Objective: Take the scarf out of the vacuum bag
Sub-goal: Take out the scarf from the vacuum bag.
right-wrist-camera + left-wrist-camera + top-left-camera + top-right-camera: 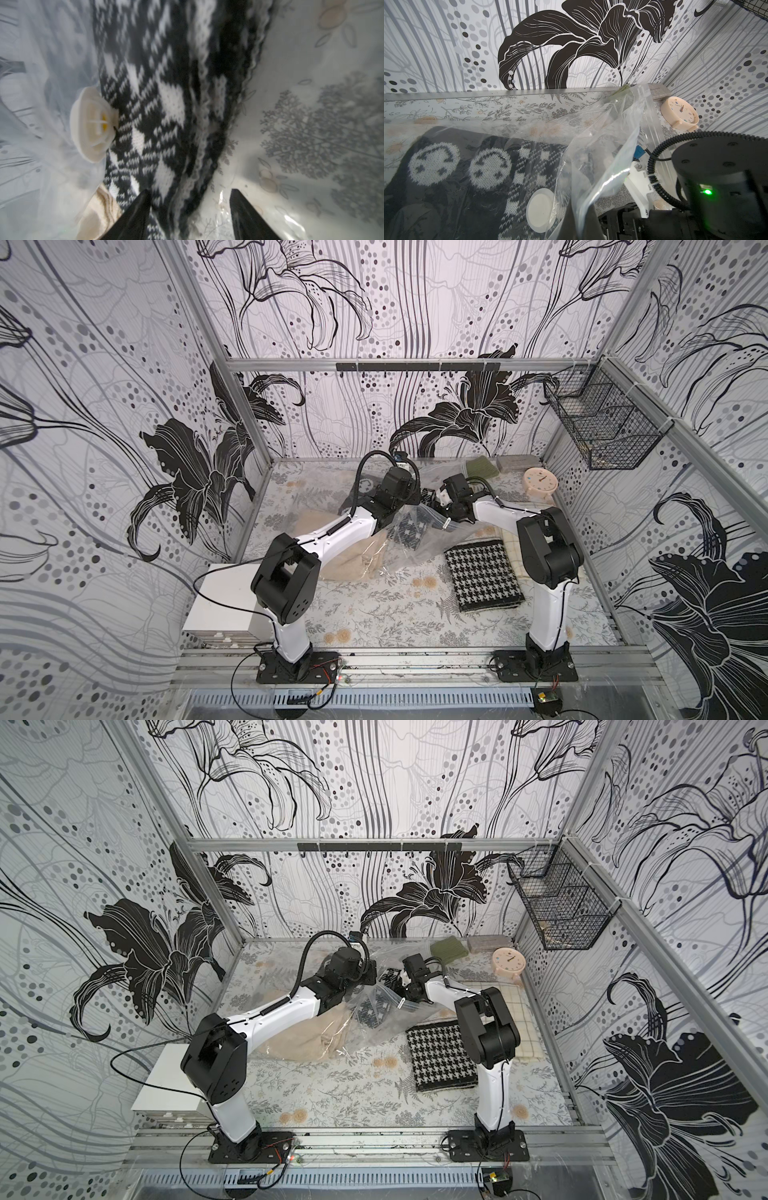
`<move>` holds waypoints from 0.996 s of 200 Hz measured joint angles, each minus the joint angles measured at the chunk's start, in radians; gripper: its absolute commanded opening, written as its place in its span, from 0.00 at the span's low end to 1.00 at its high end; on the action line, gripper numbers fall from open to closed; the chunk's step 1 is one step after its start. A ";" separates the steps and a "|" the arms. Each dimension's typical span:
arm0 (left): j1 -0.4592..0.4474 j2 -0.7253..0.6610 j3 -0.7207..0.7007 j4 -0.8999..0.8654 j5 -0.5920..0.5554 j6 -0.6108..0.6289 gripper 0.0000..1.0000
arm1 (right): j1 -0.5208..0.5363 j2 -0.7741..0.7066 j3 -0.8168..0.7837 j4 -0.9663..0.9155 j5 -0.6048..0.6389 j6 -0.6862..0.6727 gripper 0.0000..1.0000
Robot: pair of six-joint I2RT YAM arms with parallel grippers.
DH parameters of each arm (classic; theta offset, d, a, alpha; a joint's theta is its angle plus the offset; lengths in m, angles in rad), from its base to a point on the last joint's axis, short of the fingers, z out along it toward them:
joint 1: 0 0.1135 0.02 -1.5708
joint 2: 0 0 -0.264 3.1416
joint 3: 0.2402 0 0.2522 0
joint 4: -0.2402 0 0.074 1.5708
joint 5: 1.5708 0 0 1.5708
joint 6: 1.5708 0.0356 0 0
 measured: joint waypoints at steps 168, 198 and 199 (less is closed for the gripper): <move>-0.015 -0.011 0.007 -0.031 -0.019 0.001 0.00 | 0.026 0.175 -0.008 0.508 -0.140 0.182 0.00; -0.015 -0.011 0.003 -0.031 -0.025 0.001 0.00 | 0.026 0.147 -0.008 0.441 -0.134 0.116 0.00; -0.015 -0.011 0.003 -0.031 -0.025 0.001 0.00 | 0.026 0.145 -0.008 0.438 -0.133 0.114 0.00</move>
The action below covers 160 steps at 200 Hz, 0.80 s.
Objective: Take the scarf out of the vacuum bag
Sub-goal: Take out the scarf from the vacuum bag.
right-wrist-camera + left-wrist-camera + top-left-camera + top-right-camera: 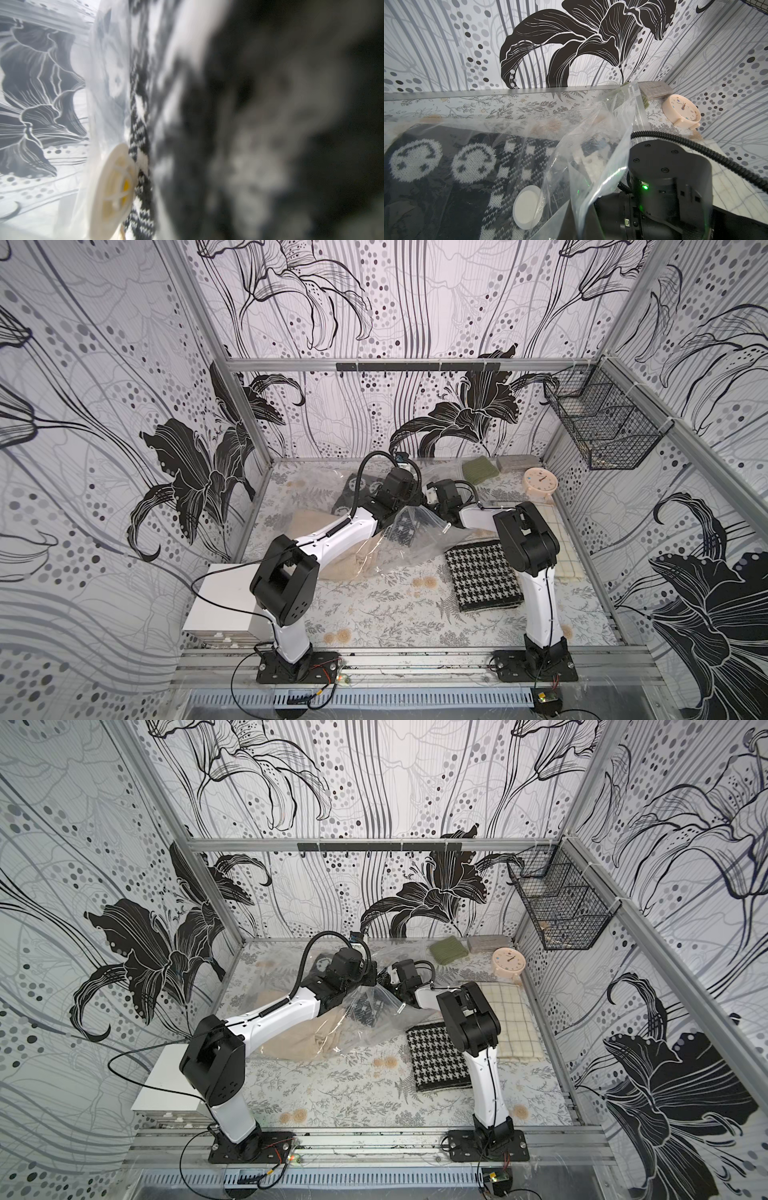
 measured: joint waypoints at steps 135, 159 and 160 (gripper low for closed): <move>0.000 -0.001 -0.020 0.000 -0.030 0.012 0.00 | -0.020 -0.227 -0.048 -0.323 0.077 -0.252 0.00; 0.001 -0.001 -0.021 0.000 -0.032 0.012 0.00 | -0.030 -0.267 -0.045 -0.390 0.113 -0.291 0.00; 0.001 -0.001 -0.021 0.000 -0.032 0.012 0.00 | -0.030 -0.269 -0.045 -0.392 0.114 -0.292 0.00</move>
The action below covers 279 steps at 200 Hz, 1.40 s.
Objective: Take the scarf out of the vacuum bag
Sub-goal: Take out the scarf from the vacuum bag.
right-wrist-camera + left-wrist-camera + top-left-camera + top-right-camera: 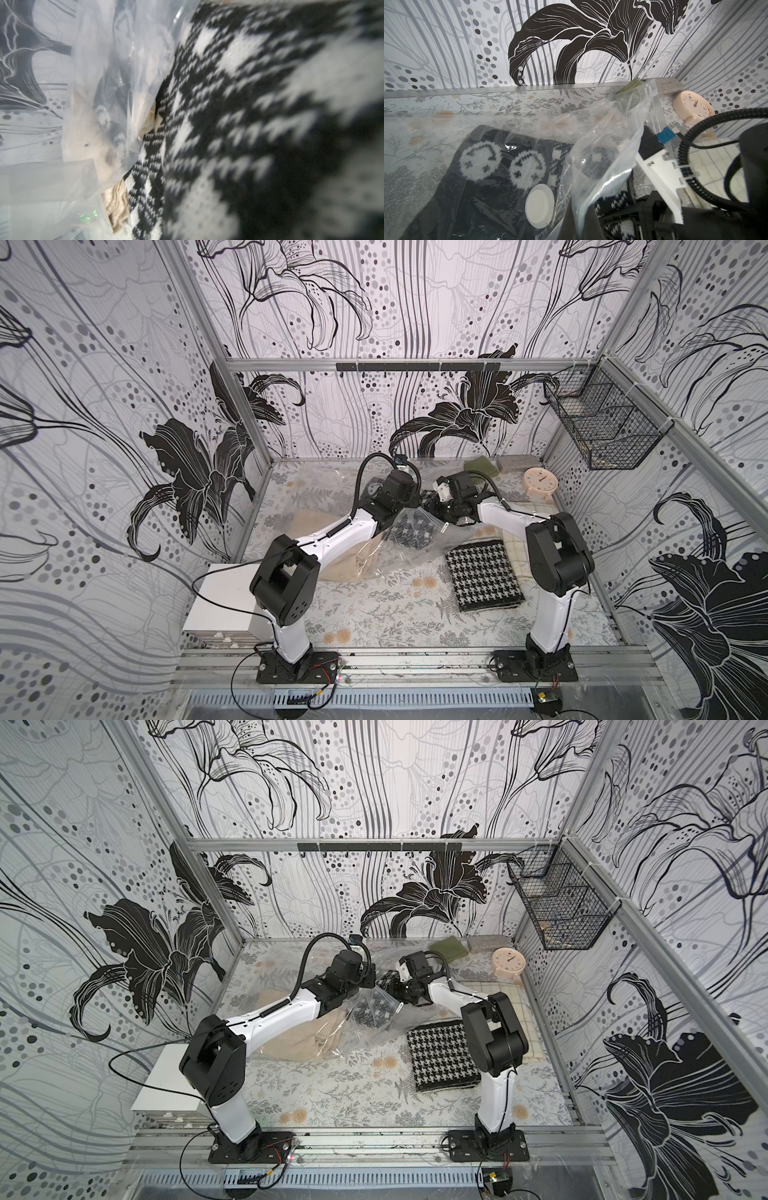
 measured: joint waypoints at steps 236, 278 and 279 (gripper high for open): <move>0.199 0.068 0.037 -0.148 0.059 0.058 0.00 | 0.150 0.251 0.283 0.048 0.100 0.182 0.00; 0.197 0.068 0.037 -0.148 0.062 0.056 0.00 | 0.114 0.252 0.313 0.018 -0.002 0.100 0.00; 0.197 0.068 0.037 -0.148 0.062 0.056 0.00 | 0.113 0.252 0.313 0.018 -0.003 0.098 0.00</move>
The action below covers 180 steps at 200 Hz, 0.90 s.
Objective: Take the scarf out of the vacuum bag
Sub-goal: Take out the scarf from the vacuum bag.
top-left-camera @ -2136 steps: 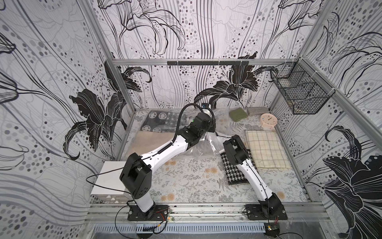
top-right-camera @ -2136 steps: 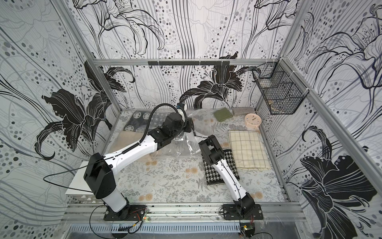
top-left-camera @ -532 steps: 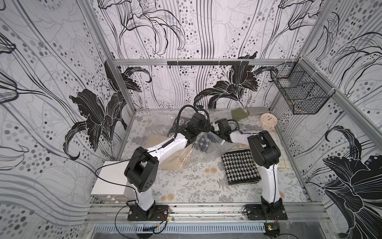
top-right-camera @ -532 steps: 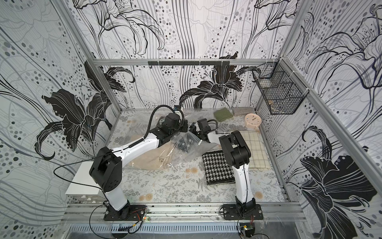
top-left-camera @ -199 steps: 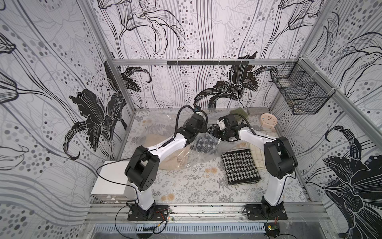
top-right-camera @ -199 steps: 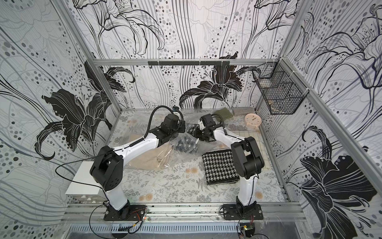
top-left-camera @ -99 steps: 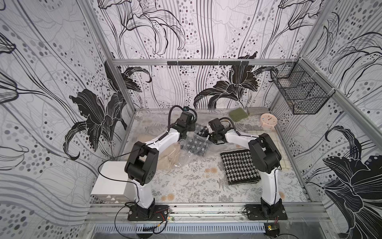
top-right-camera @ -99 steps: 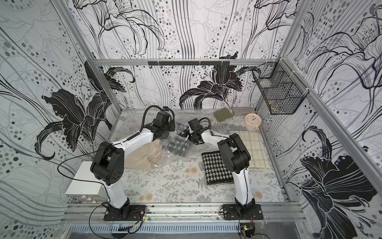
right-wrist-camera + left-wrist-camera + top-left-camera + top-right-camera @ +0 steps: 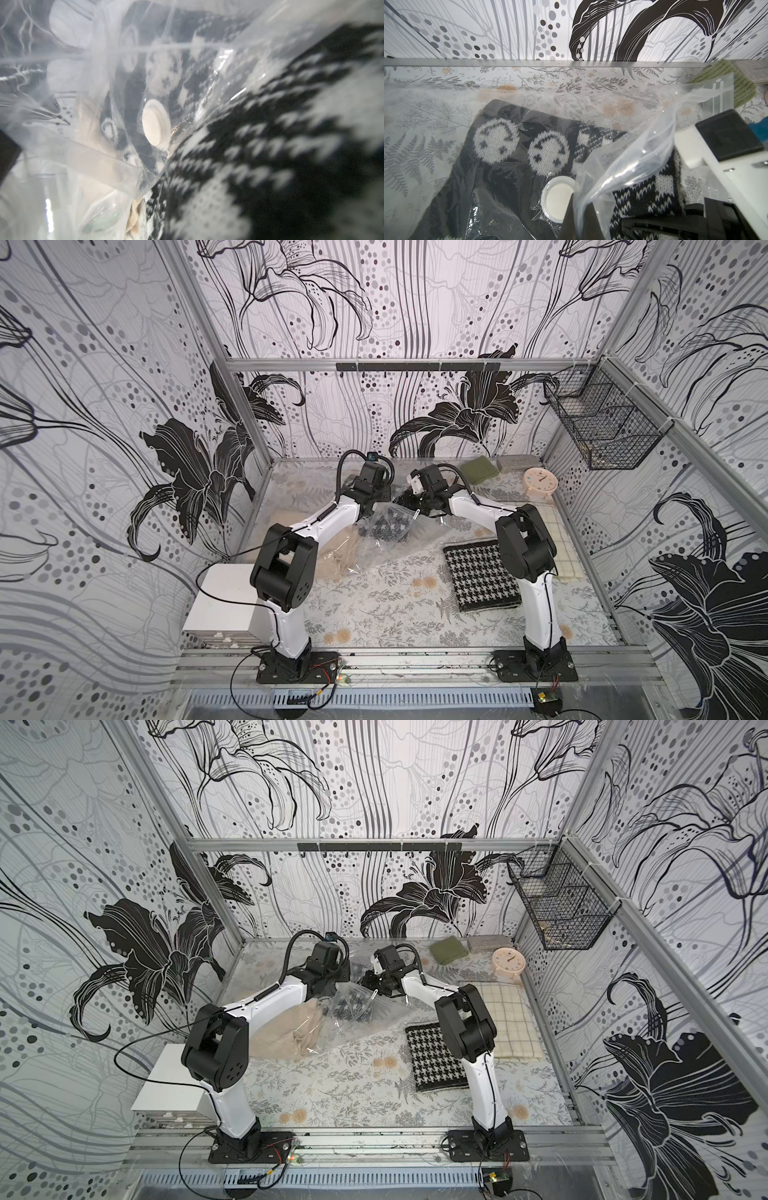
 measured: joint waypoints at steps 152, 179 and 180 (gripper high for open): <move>-0.005 0.018 0.000 -0.010 -0.009 0.000 0.00 | -0.084 -0.056 -0.022 -0.135 -0.070 -0.163 0.00; -0.005 0.018 0.000 -0.011 -0.014 0.000 0.00 | -0.113 -0.058 -0.022 -0.128 -0.099 -0.163 0.00; -0.005 0.018 0.000 -0.011 -0.014 0.000 0.00 | -0.114 -0.058 -0.022 -0.128 -0.100 -0.163 0.00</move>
